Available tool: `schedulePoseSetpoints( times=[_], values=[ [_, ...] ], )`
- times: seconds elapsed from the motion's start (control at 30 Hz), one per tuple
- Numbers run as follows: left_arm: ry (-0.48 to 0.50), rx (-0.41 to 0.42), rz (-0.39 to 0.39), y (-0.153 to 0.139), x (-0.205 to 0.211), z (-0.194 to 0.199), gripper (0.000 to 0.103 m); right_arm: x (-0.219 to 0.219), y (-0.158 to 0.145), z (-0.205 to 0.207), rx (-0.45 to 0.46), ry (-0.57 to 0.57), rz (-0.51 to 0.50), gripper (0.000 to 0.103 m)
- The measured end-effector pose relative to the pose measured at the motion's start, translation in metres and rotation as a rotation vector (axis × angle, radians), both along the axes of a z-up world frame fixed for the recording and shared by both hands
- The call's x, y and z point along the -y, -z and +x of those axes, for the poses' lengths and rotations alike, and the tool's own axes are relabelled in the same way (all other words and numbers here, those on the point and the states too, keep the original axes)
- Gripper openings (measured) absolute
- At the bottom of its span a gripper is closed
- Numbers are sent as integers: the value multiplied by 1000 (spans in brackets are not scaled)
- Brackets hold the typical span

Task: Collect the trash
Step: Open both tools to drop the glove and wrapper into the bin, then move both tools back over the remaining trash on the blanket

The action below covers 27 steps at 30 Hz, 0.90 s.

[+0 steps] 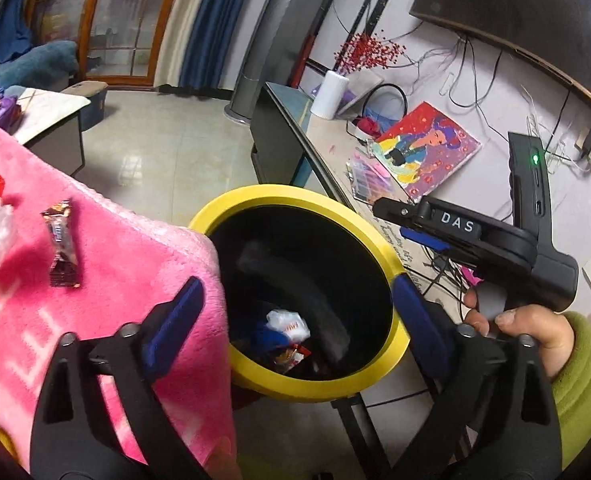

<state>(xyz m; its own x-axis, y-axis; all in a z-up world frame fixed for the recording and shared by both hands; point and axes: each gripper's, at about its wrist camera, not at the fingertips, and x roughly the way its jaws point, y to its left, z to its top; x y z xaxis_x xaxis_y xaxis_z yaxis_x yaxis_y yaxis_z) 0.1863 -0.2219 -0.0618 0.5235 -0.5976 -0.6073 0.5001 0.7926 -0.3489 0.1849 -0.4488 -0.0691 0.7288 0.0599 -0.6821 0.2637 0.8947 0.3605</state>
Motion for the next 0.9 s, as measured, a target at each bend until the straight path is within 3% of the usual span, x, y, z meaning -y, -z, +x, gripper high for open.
schedulePoseSetpoints(
  times=[0.37, 0.9],
  values=[
    [-133, 45, -1, -19, -37, -7, 92, -23, -18, -5, 46, -49, -23, 58],
    [-320, 133, 20, -42, -105, -26, 92, -89, -49, -21, 127, -214, -103, 59]
  ],
)
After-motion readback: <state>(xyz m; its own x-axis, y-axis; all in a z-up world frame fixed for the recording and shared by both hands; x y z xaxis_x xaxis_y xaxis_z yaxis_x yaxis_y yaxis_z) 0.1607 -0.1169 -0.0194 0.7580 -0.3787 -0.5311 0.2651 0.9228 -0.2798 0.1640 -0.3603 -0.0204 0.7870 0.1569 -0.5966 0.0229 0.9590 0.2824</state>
